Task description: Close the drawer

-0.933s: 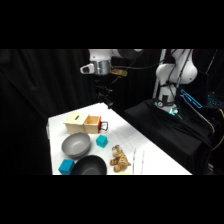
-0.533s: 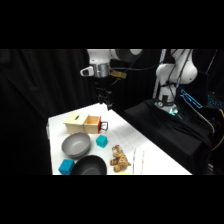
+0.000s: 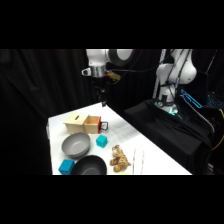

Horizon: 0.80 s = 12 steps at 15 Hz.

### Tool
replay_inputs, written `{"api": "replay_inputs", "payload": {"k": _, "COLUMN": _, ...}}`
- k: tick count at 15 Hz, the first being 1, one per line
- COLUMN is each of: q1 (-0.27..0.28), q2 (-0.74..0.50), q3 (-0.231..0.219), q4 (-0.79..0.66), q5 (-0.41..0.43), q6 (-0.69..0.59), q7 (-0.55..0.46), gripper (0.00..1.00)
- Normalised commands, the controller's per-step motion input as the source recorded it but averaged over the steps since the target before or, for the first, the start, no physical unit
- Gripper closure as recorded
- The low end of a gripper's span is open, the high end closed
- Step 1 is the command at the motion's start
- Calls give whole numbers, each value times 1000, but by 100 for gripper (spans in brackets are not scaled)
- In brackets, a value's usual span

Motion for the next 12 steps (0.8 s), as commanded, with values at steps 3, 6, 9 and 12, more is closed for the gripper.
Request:
{"api": "replay_inputs", "payload": {"k": 3, "q1": -55, "q2": -111, "q3": -24, "q4": -271, "q5": 87, "q6": 367, "q7": 259, "gripper": 0}}
{"api": "replay_inputs", "payload": {"k": 6, "q1": -29, "q2": -89, "q3": -1, "q4": -274, "q5": 88, "q6": 409, "q7": 262, "gripper": 0}}
{"api": "replay_inputs", "payload": {"k": 9, "q1": -26, "q2": -64, "q3": -1, "q4": -256, "q5": 41, "q6": 388, "q7": 228, "gripper": 0}}
{"api": "replay_inputs", "payload": {"k": 12, "q1": -44, "q2": -16, "q3": -21, "q4": -233, "q5": -40, "q6": 407, "q7": 226, "gripper": 0}}
